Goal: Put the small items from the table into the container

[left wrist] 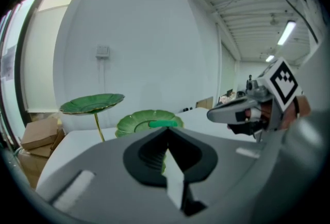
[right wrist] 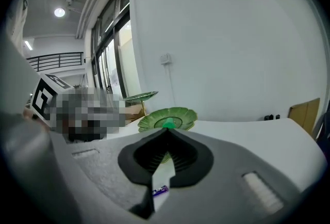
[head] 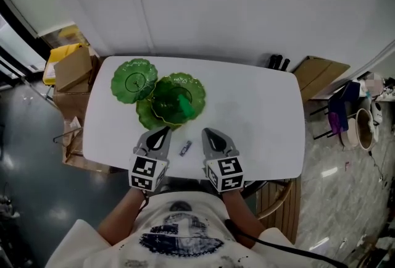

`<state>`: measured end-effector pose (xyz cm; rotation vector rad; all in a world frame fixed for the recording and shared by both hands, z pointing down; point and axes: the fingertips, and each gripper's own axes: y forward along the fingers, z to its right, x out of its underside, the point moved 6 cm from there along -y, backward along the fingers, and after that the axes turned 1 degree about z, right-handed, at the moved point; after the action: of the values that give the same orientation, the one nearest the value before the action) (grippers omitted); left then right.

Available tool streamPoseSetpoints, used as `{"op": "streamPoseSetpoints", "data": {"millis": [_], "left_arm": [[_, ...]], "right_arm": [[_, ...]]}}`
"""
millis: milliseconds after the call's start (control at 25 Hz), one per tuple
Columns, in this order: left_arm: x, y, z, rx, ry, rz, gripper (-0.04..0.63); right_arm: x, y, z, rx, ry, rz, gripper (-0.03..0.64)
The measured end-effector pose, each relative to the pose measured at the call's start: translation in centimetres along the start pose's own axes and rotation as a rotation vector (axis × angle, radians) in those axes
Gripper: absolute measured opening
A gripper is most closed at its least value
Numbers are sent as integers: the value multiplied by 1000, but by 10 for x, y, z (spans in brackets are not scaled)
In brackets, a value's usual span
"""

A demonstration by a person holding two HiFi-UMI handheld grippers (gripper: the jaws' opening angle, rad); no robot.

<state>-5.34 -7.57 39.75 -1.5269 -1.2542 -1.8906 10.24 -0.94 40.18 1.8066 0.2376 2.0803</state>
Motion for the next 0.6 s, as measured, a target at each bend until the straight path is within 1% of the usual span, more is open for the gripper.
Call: {"op": "streamPoseSetpoints", "data": {"millis": [120,240,480,600], "left_arm": [[5,-19,-5,21,14,-2,-11],[13,-41,-13,26,15,7,-11],[34,-87,-29,13,-19,41,-9],[40,-112,-35,18,-22,54,-9]], "right_arm": [[1,-3,-20,25,7,6,0],[4,-7,-45,35,-2,8,0],[11,-22,-91,92,-6,17,0],[14,-29,-116,116,-13,33,0]]}}
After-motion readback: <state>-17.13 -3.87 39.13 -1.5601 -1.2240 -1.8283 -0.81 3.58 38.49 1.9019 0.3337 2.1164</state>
